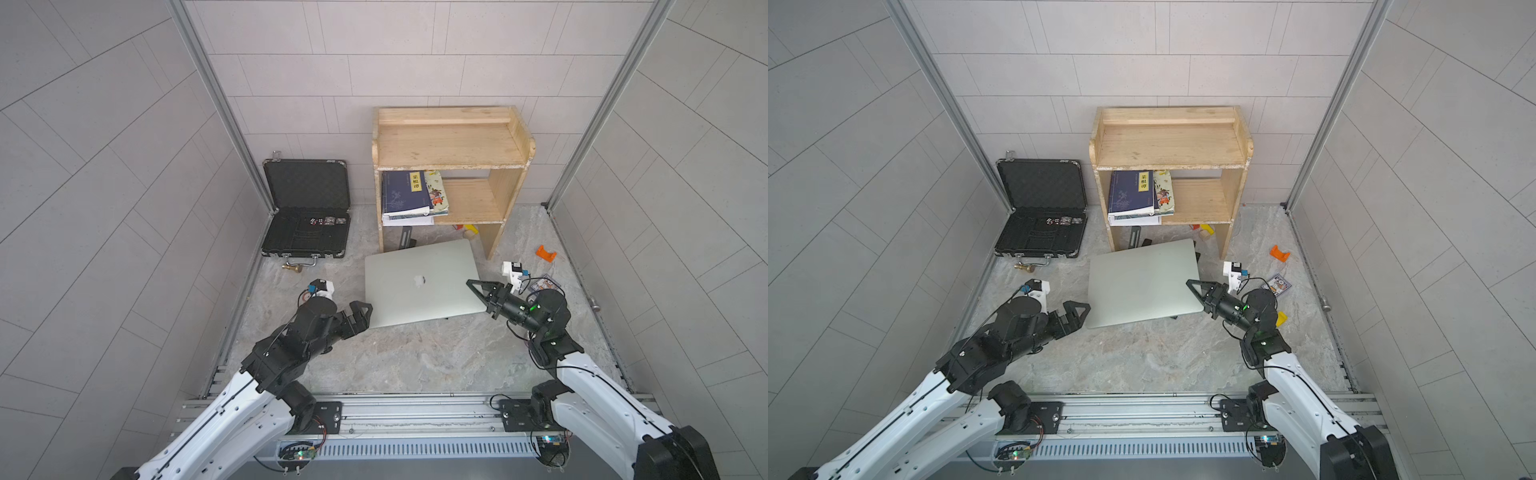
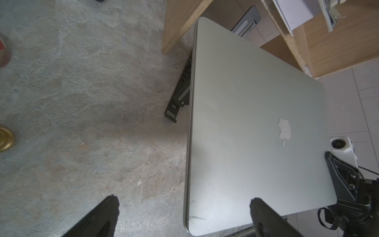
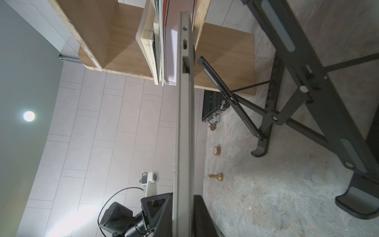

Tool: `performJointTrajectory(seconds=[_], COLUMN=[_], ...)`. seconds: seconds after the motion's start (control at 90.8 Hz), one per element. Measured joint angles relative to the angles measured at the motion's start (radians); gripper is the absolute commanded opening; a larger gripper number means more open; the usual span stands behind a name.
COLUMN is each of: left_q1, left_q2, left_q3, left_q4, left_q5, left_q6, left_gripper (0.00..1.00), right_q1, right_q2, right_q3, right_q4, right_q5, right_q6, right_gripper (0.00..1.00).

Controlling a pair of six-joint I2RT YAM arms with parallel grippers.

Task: Close the laptop lid and set it aside
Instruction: Pick up the laptop from the computer stand.

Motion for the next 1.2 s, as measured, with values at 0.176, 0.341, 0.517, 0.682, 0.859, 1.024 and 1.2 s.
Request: performJointTrajectory(seconds=[0.176, 0.341, 0.517, 0.682, 0.859, 1.024, 1.2], left_q1=[0.007, 0.011, 0.011, 0.019, 0.025, 0.036, 0.044], left_q2=[0.005, 0.04, 0.079, 0.039, 0.03, 0.078, 0.096], left_q3=[0.0, 0.0, 0.0, 0.001, 0.03, 0.109, 0.239], left_q4=[0.039, 0.139, 0.227, 0.249, 0.248, 0.258, 0.328], left_q5=[0.047, 0.132, 0.225, 0.246, 0.275, 0.296, 0.323], left_q6=[-0.022, -0.069, -0.124, -0.161, -0.187, -0.223, -0.296], left_gripper=[1.0, 0.98, 0.84, 0.69, 0.5, 0.21, 0.0], right_q1=[-0.003, -0.003, -0.003, -0.006, -0.006, -0.019, -0.029], right_q2=[-0.006, -0.007, -0.013, -0.027, -0.055, -0.092, -0.12], right_q3=[0.025, 0.033, 0.044, 0.073, 0.119, 0.193, 0.25], right_q4=[0.001, 0.002, -0.021, -0.043, -0.085, -0.179, -0.263], right_q5=[-0.001, -0.001, -0.003, -0.004, -0.005, 0.011, 0.037], right_q6=[0.024, 0.035, 0.042, 0.058, 0.074, 0.075, 0.127], right_gripper=[0.0, 0.0, 0.0, 0.0, 0.0, 0.0, 0.0])
